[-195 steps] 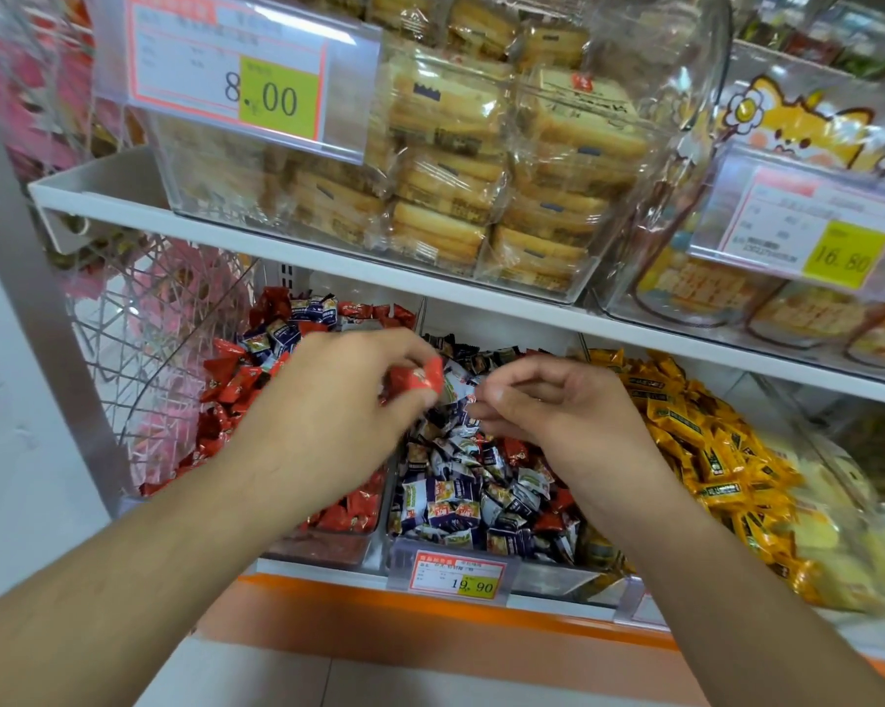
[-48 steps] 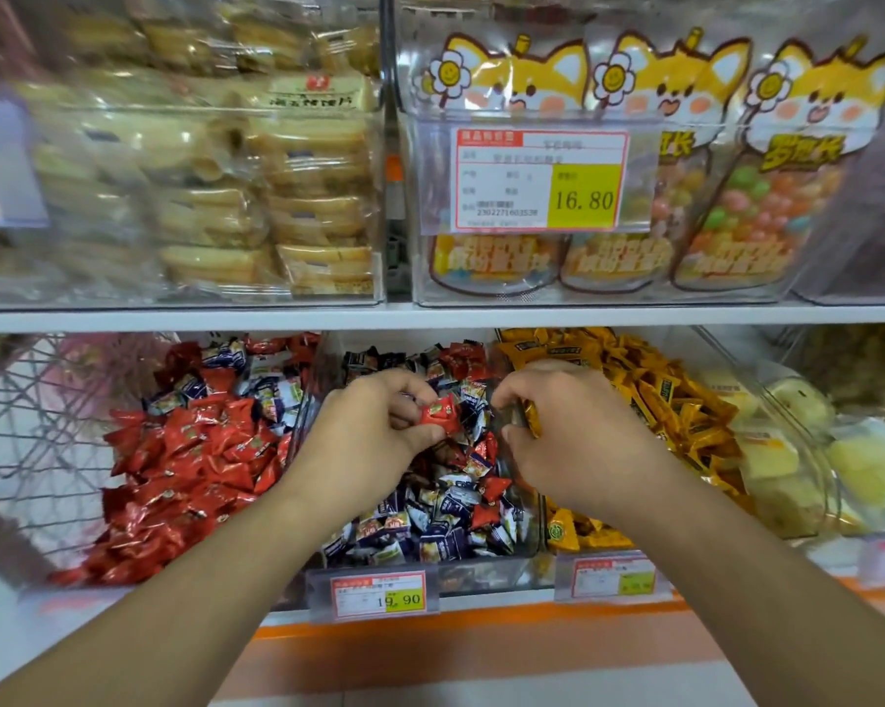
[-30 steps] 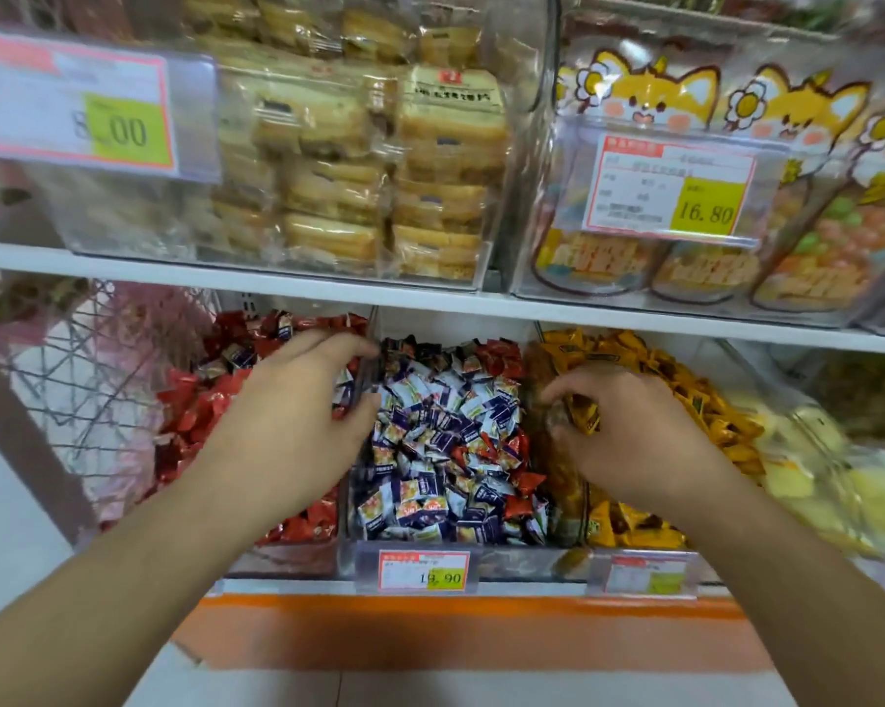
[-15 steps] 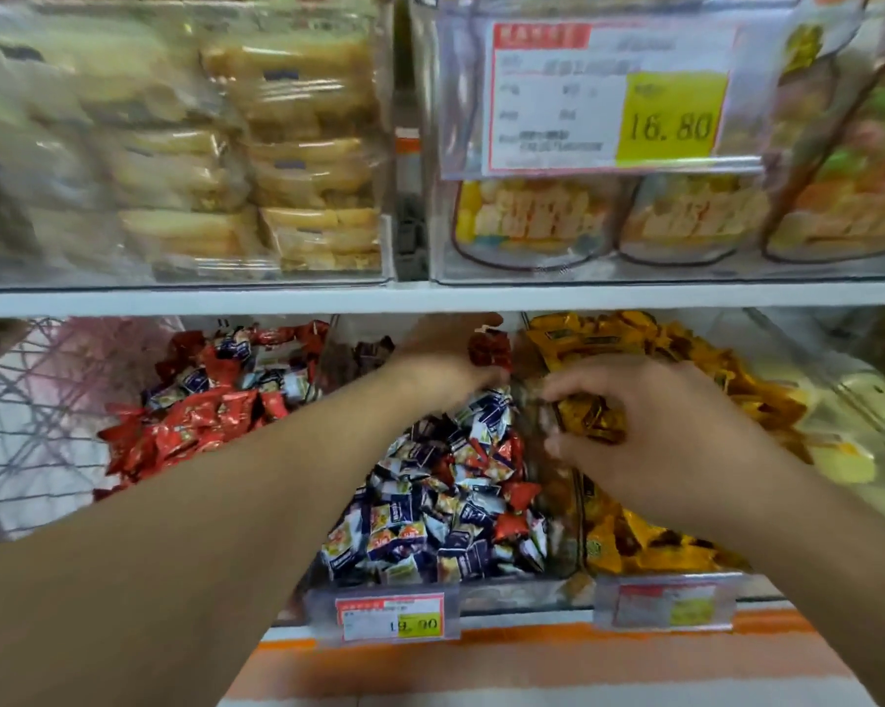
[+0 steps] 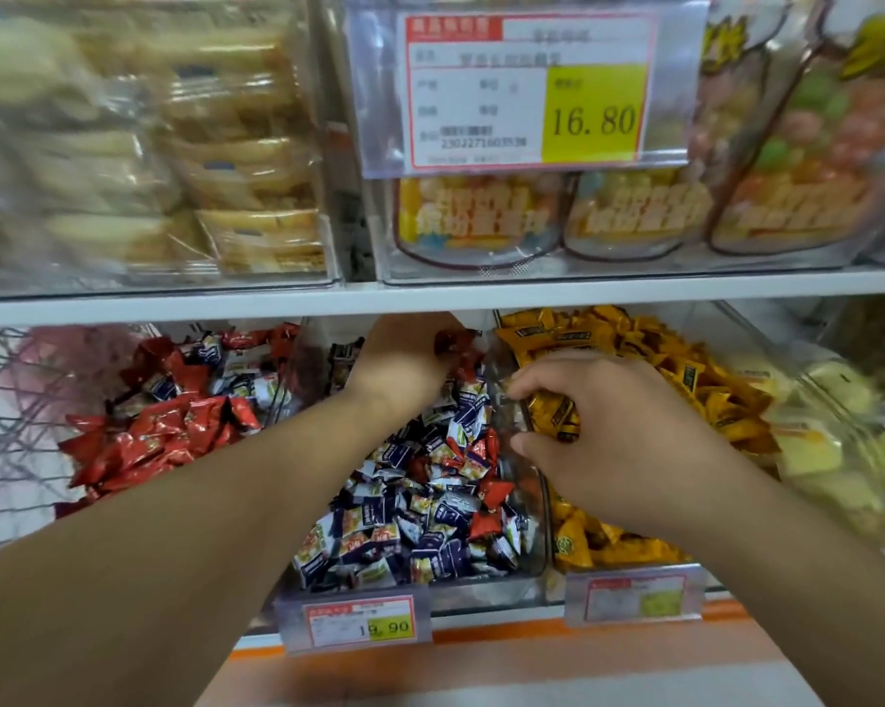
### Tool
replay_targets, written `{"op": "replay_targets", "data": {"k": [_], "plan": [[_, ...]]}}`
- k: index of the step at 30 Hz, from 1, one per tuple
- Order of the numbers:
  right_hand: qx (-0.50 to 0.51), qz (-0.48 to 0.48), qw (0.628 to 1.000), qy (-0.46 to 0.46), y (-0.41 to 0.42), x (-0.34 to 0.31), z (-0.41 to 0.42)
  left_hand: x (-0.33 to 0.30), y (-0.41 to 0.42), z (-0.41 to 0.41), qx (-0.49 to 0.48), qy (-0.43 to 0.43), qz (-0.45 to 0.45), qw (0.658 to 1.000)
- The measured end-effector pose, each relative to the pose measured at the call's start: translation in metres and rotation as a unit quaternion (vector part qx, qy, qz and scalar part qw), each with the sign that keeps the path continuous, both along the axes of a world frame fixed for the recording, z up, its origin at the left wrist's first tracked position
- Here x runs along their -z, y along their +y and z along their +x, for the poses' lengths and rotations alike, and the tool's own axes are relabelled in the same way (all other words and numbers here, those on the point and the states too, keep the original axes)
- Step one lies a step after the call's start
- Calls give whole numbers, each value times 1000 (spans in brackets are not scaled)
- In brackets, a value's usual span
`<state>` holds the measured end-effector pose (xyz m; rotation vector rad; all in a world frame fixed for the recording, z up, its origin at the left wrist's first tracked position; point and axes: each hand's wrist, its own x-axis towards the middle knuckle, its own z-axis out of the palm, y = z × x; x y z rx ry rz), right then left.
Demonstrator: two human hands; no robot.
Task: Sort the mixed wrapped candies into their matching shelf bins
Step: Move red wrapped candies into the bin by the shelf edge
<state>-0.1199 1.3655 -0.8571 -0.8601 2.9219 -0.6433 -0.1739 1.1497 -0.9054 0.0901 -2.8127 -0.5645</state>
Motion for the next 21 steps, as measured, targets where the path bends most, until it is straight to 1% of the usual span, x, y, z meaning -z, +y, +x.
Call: {"op": "replay_targets", "data": {"k": [6,9,10,12,14,18,21], "plan": [[2,-7,1000,-2,-1,0,2,2,-10,10,8,15,6,1000],[3,-6,1000,2,-2,1,2,6,-9,6,45,-11,20,999],[5,-6,1000,3,-2,1,2,8,-8,4,68,-25,14,997],[6,-5,1000,7,-3,1,2,12,-3,-1,107,-52,-26,993],[6,-4,1000,9,-2,1,1,16,-1,-6,122,-60,-56,989],[0,-2,1000,16,-2,2,-1,17,-1,-5,105,-26,-38,993],[-1,-4,1000,16,-3,2,0,18,0,-1,113,-6,-41,993]]}}
